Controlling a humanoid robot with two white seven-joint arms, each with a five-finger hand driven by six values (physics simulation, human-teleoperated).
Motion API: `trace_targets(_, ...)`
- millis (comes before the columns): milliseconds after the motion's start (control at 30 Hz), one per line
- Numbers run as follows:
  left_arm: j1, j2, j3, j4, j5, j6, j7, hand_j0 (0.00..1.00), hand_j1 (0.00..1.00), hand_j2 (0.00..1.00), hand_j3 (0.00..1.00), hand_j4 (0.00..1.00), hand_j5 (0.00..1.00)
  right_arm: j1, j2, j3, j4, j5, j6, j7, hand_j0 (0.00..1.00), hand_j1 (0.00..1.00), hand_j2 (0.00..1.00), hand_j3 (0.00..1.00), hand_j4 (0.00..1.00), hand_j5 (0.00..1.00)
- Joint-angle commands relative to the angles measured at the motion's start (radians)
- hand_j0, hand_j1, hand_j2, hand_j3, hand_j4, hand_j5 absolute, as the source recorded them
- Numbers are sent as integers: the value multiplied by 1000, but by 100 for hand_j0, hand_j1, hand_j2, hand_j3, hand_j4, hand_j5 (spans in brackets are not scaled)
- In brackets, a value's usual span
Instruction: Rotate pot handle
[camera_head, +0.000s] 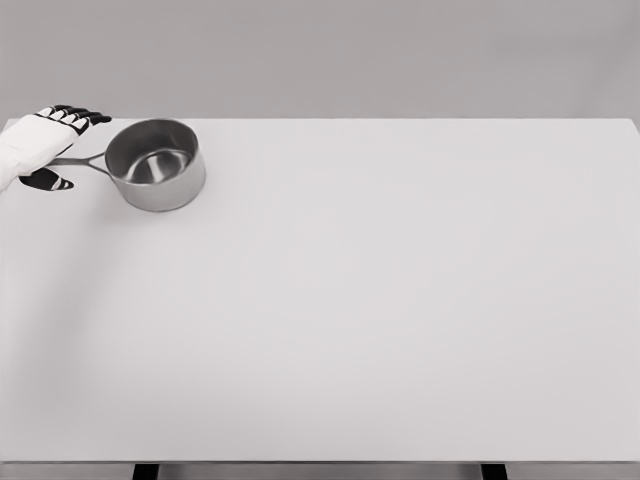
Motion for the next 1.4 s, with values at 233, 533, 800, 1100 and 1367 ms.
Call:
trace_targets(233,-9,1,2,12,5,0,1,100,100,100,100,100,100,0,0,0,0,0,0,0,100,100,100,100,100,100)
trace_targets(533,-17,-2,1,15,-6,0,1,100,100,100,100,100,100,0,0,0,0,0,0,0,100,100,100,100,100,100)
trace_targets(800,-20,-6,-1,22,-9,0,-1,100,100,100,100,100,100,0,0,0,0,0,0,0,100,100,100,100,100,100)
trace_targets(1100,-37,-9,-4,35,-31,0,-1,100,100,100,100,100,100,0,0,0,0,0,0,0,100,100,100,100,100,100)
trace_targets(1367,-43,-16,-7,44,-65,0,-1,100,100,100,100,100,100,0,0,-1,0,0,0,0,100,100,100,100,100,100)
